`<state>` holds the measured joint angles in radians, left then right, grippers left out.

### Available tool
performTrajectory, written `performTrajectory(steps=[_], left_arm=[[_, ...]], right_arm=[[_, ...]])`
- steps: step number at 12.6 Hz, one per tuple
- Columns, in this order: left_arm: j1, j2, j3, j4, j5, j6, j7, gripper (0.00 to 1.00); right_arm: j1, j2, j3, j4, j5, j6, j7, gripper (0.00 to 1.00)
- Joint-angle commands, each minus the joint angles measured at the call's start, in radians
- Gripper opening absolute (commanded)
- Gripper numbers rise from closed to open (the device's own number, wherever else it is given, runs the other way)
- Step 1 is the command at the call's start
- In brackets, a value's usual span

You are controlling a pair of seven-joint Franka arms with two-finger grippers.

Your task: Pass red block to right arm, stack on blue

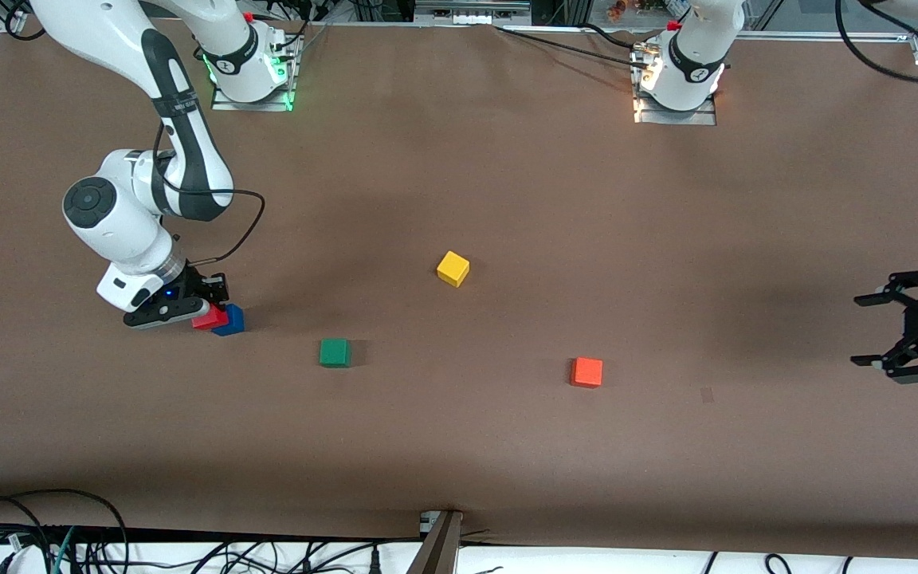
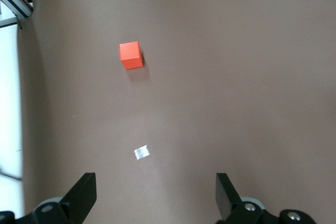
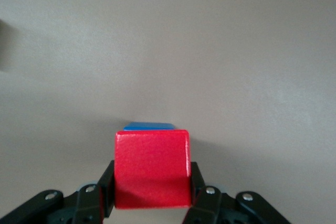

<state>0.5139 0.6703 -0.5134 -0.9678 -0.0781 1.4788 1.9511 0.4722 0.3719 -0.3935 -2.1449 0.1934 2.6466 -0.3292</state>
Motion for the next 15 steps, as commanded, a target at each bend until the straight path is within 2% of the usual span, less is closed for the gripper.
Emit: performTrajectory(steps=[1, 3, 5, 7, 8, 10, 12, 15], left_arm=[[-0.05, -0.121, 0.021, -0.025, 0.061, -0.054, -0.087, 1.0], [-0.101, -0.281, 0.064, -0.137, 0.081, -0.063, -0.244, 1.0], [-0.126, -0.412, 0.075, -0.234, 0.083, -0.066, -0.406, 1.0], [-0.171, -0.516, 0.108, -0.311, 0.081, -0.069, -0.582, 1.0], [-0.22, -0.556, 0.149, -0.34, 0.083, -0.083, -0.709, 1.0], [-0.345, -0.604, 0.249, -0.385, 0.08, -0.103, -1.052, 1.0], [-0.426, -0.627, 0.315, -0.417, 0.069, -0.1, -1.306, 1.0], [-0.494, -0.662, 0.365, -0.471, 0.064, -0.069, -1.57, 1.0]], right_arm=[[0.006, -0.021, 0.004, -0.044, -0.019, 0.042, 0.01, 0.0], [0.006, -0.021, 0.004, -0.044, -0.017, 0.042, 0.01, 0.0], [0.006, -0.022, 0.004, -0.046, -0.017, 0.042, 0.015, 0.0], [0.006, -0.025, 0.004, -0.058, -0.017, 0.042, 0.024, 0.0], [0.006, -0.027, 0.004, -0.059, -0.017, 0.042, 0.028, 0.0], [0.006, -0.027, 0.004, -0.059, -0.015, 0.042, 0.032, 0.0], [0.006, -0.025, 0.004, -0.058, -0.012, 0.044, 0.032, 0.0], [0.006, -0.025, 0.014, -0.056, -0.011, 0.044, 0.058, 0.0]])
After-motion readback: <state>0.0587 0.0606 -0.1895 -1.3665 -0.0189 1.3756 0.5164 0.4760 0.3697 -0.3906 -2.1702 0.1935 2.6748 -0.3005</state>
